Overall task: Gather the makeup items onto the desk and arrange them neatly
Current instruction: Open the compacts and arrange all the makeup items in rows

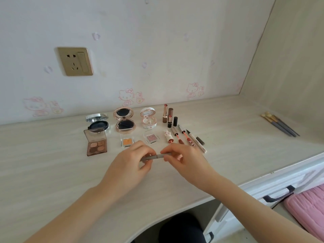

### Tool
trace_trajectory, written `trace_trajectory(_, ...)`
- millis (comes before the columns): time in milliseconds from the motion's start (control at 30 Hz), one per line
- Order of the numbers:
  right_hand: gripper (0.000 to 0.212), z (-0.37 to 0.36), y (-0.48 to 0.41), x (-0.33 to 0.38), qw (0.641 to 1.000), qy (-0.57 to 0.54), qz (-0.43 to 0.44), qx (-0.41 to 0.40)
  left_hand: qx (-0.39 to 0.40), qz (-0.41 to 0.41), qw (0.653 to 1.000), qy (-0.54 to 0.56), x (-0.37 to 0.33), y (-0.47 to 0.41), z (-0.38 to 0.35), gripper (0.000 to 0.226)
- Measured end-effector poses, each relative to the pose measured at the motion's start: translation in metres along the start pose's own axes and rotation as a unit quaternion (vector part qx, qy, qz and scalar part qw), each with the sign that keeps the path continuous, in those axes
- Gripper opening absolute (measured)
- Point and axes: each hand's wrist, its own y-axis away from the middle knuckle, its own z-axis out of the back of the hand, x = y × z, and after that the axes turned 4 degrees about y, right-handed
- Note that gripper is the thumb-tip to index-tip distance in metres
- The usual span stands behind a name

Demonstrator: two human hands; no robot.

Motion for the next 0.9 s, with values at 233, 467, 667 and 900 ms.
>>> trace_trajectory(233,0.014,-0.022,0.014,0.001,0.973,0.175,0.125,-0.085,0.001,-0.043,0.988,-0.151,-0.008,0.015,-0.002,0.010)
trace_trajectory(467,0.013,-0.034,0.019,-0.007,0.943,0.214,0.194,-0.165,-0.008,-0.066,0.974,-0.217,-0.002,0.021,-0.007,0.040)
trace_trajectory(667,0.009,-0.040,0.020,-0.016,0.932,0.235,0.215,-0.172,0.040,-0.079,0.966,-0.242,0.007,0.023,-0.008,0.037)
trace_trajectory(900,0.015,-0.036,0.022,-0.012,0.939,0.220,0.214,-0.156,0.057,-0.071,0.968,-0.235,0.006,0.025,-0.002,0.033)
